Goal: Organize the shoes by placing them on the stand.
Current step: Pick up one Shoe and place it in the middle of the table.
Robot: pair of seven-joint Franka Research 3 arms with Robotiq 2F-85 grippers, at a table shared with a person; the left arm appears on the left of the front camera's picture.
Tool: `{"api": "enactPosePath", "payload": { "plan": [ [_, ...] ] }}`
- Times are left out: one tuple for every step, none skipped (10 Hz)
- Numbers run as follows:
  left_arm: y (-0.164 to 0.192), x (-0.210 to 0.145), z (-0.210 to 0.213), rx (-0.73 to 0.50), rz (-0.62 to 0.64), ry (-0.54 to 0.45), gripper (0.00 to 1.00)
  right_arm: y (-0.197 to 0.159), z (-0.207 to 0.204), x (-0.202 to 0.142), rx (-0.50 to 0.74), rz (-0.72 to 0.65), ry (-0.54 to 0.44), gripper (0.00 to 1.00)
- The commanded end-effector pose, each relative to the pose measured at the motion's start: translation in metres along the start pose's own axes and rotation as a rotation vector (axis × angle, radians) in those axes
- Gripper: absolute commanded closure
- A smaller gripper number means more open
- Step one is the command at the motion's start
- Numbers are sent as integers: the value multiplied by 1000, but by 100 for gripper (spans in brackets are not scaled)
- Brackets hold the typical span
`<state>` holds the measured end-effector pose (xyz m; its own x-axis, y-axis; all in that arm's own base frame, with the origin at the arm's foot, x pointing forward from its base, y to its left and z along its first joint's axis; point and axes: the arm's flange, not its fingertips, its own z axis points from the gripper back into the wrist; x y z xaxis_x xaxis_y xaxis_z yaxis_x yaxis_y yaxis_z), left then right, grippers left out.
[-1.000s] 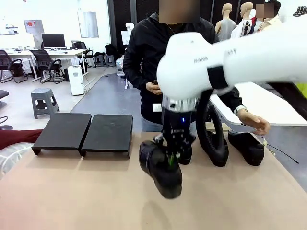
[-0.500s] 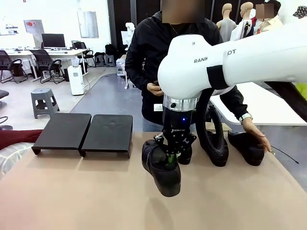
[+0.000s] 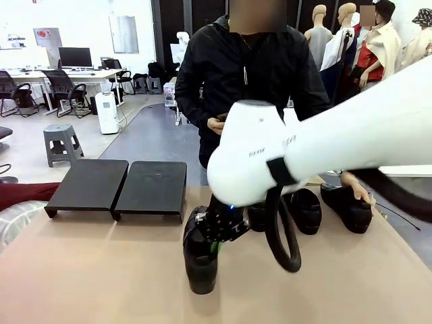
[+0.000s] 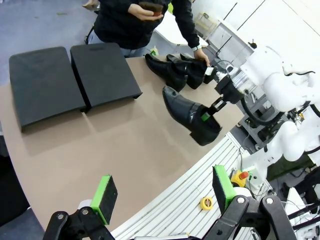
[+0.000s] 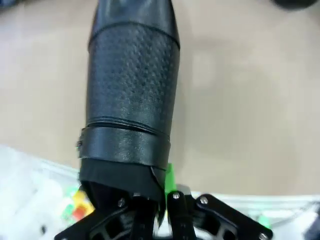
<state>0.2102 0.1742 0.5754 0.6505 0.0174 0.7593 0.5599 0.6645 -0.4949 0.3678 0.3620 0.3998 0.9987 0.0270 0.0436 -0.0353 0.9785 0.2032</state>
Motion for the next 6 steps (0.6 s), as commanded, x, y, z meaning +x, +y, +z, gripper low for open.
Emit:
{"api": "enactPosePath", "payload": {
  "plan": [
    [-1,1,1,-12,-17,-11,0,14,-25,12,64,-23,-32,100],
    [-1,1,1,-12,-17,-11,0,22,-41,24,62,-5,12,100],
    [-1,1,1,-12,-17,-11,0,25,-51,33,54,-8,25,100],
    [-1,1,1,-12,-17,-11,0,26,-55,37,62,-10,41,100],
    [-1,1,1,-12,-17,-11,0,26,-54,35,78,4,57,46],
    [-1,1,1,-12,-17,-11,0,26,-51,33,71,8,63,0]
  ]
}}
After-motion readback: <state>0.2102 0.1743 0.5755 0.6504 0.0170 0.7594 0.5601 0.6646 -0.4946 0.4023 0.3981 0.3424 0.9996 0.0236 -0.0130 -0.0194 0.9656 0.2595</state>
